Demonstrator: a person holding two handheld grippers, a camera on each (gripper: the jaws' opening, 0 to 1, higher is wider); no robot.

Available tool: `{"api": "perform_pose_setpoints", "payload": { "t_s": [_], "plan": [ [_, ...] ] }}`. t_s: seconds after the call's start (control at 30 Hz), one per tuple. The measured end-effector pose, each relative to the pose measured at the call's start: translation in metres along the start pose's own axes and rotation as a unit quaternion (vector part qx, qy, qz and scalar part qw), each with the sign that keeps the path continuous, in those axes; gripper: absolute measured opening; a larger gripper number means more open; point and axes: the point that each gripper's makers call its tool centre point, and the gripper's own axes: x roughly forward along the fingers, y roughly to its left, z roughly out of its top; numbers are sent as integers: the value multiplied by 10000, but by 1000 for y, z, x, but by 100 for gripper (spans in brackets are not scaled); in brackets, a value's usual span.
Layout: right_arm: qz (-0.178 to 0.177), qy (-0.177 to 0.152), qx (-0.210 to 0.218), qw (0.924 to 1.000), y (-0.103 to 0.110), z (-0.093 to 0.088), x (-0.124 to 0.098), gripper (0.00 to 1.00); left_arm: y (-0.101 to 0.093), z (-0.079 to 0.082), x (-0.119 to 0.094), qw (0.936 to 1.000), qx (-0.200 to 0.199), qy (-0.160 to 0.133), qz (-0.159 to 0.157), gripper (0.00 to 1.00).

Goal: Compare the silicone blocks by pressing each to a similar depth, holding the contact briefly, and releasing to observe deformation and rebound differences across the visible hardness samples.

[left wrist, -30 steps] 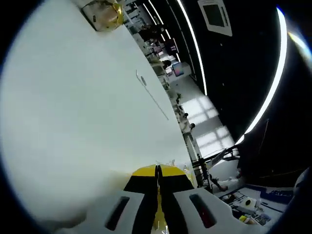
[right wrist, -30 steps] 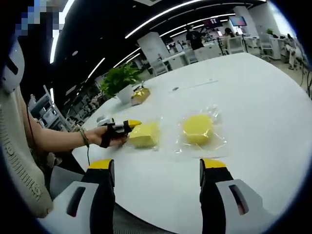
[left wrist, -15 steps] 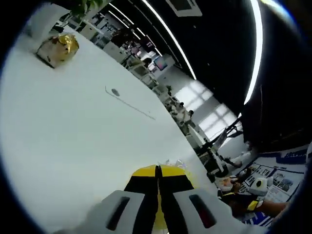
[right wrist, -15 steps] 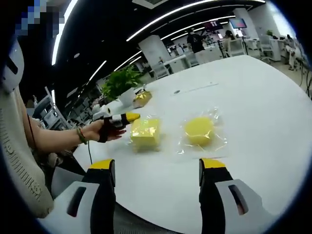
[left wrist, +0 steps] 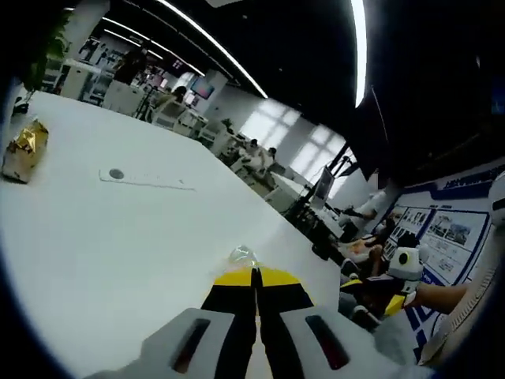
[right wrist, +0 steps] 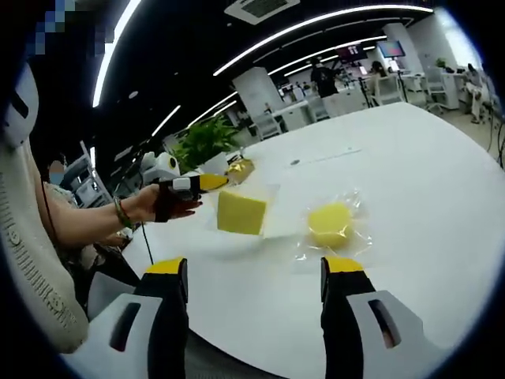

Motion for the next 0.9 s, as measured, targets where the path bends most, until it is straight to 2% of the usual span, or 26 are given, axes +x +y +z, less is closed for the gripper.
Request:
{"api": "perform_pose_setpoints", "payload": {
  "t_s": [0.23,0.43,0.6,0.77,0.9],
  "plan": [
    [58,-207,-120,9997,8,10,-9,64,-16,14,-12,9998,176,-31,2,0],
    [96,-377,-252,9989,14,19,-18,65,-46,29,-23,9982,588,-70,-125,0],
    [166,-474,-472,9976,21,30,-23,65,-68,31,-30,9957,914,6,-172,0],
    [290,-493,-709,9958,29,40,-26,67,-95,33,-38,9921,1193,80,-376,0],
    [475,-290,-959,9938,36,42,-25,70,-112,33,-45,9891,1377,148,-494,0]
  ]
}}
